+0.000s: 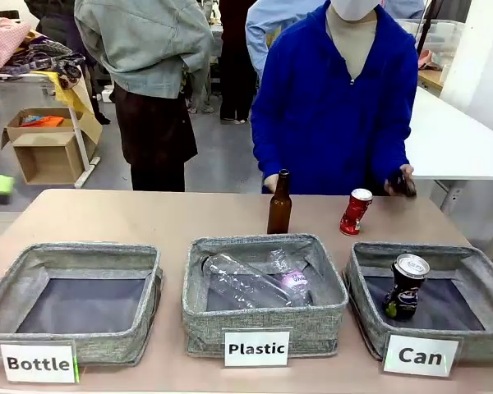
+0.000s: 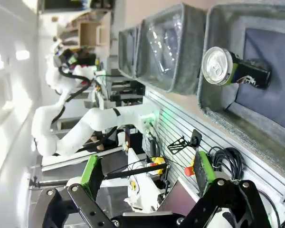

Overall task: Sort the can waste into the basket.
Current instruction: Pick up the can waste from the table and place it in the right Fabric basket.

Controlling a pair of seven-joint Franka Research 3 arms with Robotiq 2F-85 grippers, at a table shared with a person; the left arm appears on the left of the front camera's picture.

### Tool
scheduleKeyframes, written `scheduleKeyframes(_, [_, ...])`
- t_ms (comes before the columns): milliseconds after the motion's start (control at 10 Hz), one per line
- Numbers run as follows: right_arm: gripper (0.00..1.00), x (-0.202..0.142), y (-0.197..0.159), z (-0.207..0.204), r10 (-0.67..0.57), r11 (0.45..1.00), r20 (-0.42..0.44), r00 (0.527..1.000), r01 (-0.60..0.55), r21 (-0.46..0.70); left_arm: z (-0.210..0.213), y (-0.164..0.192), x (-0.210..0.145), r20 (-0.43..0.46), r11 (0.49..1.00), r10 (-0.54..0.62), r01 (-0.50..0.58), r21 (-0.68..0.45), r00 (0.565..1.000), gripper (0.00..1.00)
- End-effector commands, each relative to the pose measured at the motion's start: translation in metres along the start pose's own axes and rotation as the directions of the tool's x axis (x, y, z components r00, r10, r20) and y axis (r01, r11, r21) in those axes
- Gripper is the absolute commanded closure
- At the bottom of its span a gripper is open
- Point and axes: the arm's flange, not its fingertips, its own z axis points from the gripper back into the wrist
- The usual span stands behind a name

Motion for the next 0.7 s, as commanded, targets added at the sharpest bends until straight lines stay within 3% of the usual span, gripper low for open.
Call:
scheduleKeyframes(0, [0.0, 0.004, -0.002, 0.021, 0.032, 0.999, 0.01, 0.999, -0.032, 0.031, 0.025, 0.032, -0.004, 0.107, 0.977, 0.212, -0.209, -0.038, 0.971, 0.0])
scheduleKeyframes(100, [0.0, 0.003, -0.003, 0.027, 0.026, 1.0, 0.069, 0.997, -0.026, 0.002, 0.034, 0.049, -0.01, 0.177, 0.963, 0.269, -0.268, -0.028, 0.947, 0.0])
scheduleKeyframes(200, [0.0, 0.001, -0.002, 0.006, 0.0, 1.0, 0.004, 1.0, 0.0, 0.008, 0.028, 0.025, -0.016, 0.054, 0.992, 0.126, -0.127, 0.014, 0.991, 0.0])
scheduleKeyframes(600, [0.0, 0.001, -0.002, 0.006, 0.0, 1.0, 0.004, 1.0, 0.0, 0.008, 0.028, 0.025, -0.016, 0.054, 0.992, 0.126, -0.127, 0.014, 0.991, 0.0])
